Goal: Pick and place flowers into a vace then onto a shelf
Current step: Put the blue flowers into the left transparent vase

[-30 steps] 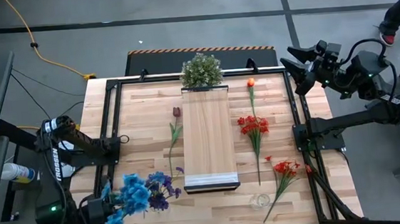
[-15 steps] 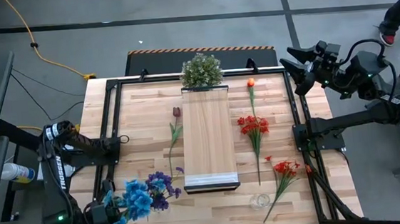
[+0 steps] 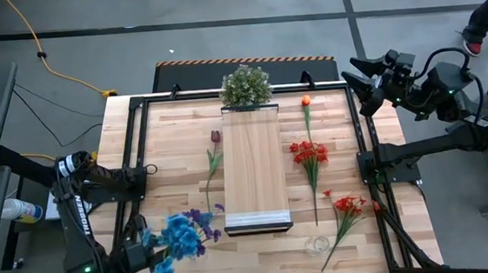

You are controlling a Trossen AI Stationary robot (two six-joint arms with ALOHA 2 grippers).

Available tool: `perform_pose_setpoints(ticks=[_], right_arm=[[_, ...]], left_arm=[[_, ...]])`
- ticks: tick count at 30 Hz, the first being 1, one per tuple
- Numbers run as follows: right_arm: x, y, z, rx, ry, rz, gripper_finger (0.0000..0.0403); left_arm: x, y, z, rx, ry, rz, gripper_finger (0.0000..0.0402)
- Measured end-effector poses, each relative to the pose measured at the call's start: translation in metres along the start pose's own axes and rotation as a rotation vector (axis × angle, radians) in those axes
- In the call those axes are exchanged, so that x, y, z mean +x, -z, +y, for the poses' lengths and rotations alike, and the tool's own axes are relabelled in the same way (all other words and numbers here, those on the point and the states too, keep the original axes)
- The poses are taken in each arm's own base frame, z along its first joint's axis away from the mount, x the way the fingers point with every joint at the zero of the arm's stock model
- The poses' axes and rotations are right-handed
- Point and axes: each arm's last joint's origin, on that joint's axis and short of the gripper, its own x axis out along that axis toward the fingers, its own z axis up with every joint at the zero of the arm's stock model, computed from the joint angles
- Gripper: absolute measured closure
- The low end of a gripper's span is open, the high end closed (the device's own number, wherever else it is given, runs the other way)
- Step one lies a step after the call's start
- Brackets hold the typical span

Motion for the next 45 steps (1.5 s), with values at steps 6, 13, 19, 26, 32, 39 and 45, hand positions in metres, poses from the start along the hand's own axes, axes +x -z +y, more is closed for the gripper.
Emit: perform_pose_setpoints(ticks=[6, 13, 19, 26, 32, 39, 45], right_arm=[[0.000, 0.000, 0.000, 0.000, -0.009, 0.002, 0.0141], [0.000, 0.000, 0.000, 0.000, -0.009, 0.002, 0.0141], [0.000, 0.000, 0.000, 0.001, -0.010, 0.001, 0.0141], [0.000, 0.000, 0.000, 0.001, -0.010, 0.001, 0.0141], [0.000, 0.000, 0.000, 0.000, -0.010, 0.001, 0.0141], [0.000, 0.000, 0.000, 0.000, -0.010, 0.002, 0.0141], [0.000, 0.000, 0.000, 0.000, -0.010, 0.002, 0.0141]], left_arm=[[-0.001, 0.003, 0.001, -0.002, 0.003, 0.017, 0.0355], [0.001, 0.026, 0.005, -0.048, -0.008, -0.012, 0.0355], [0.002, 0.033, 0.007, -0.064, -0.010, -0.032, 0.0355], [0.002, 0.035, 0.007, -0.068, -0.011, -0.016, 0.0355], [0.002, 0.036, 0.006, -0.072, -0.012, 0.027, 0.0355], [0.002, 0.036, 0.006, -0.073, -0.012, 0.029, 0.0355], [0.003, 0.036, 0.006, -0.073, -0.011, 0.030, 0.0355]])
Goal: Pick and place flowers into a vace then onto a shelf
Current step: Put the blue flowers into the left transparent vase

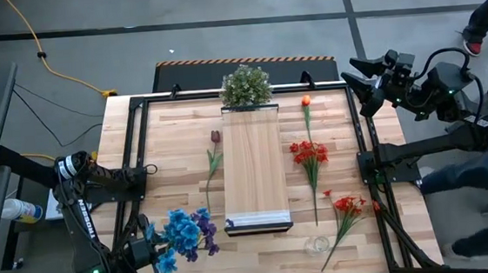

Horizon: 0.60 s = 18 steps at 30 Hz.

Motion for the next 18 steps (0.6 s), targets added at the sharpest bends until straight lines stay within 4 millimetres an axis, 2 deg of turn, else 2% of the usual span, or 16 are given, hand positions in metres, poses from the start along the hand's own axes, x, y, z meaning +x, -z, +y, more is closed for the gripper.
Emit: perform_pose_setpoints(ticks=[12, 18], right_arm=[[0.000, 0.000, 0.000, -0.002, 0.000, 0.001, 0.0141], [0.000, 0.000, 0.000, -0.001, -0.004, 0.001, 0.0141]], left_arm=[[0.002, 0.017, -0.010, -0.007, -0.007, -0.013, 0.0355], [0.002, 0.019, -0.011, -0.009, -0.008, -0.008, 0.0337]])
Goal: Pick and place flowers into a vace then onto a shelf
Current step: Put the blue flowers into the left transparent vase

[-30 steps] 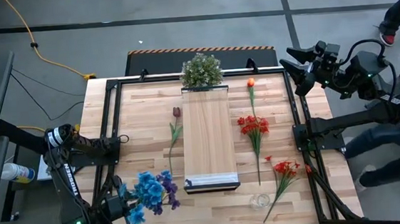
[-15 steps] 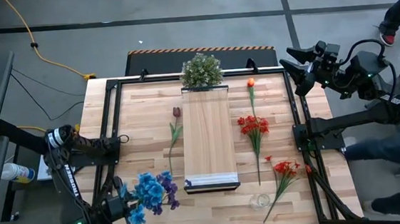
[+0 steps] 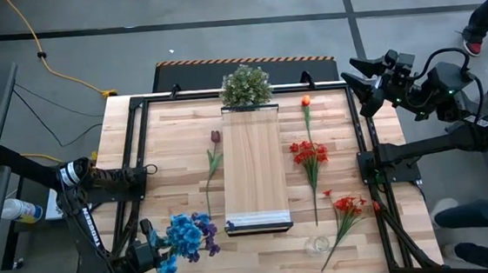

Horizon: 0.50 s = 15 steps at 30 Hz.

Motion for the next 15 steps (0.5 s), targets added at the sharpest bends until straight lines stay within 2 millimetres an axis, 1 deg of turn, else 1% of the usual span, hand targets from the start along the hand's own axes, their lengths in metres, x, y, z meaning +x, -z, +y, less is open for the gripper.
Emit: perform_pose_setpoints(ticks=[9, 15], right_arm=[[0.0000, 0.0001, 0.0001, -0.002, -0.004, 0.001, 0.0141], [0.0000, 0.0001, 0.0002, -0.003, -0.005, 0.001, 0.0141]], left_arm=[[0.0000, 0.0000, 0.0000, 0.001, -0.001, 0.004, 0.0346], [0.0000, 0.0006, 0.0002, 0.002, -0.004, 0.025, 0.0325]])
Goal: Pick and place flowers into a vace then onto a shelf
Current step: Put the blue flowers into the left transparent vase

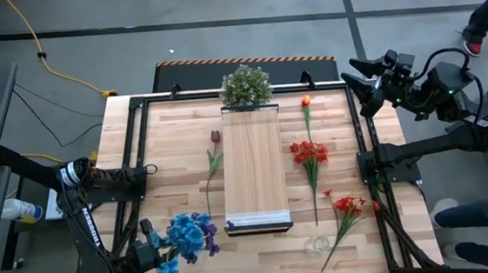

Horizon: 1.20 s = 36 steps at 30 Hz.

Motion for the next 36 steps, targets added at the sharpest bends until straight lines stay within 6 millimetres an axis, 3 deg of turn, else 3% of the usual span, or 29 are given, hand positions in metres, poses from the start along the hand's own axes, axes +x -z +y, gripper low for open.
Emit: perform_pose_setpoints(ticks=[13, 36], right_arm=[[0.0000, 0.0000, 0.0000, 0.000, 0.000, 0.000, 0.0141], [0.0000, 0.0000, -0.0001, 0.000, 0.000, 0.000, 0.0141]], left_arm=[[-0.0001, 0.0018, 0.0001, -0.002, -0.008, 0.061, 0.0288], [-0.0005, 0.0036, 0.0005, 0.002, -0.017, 0.123, 0.0147]])
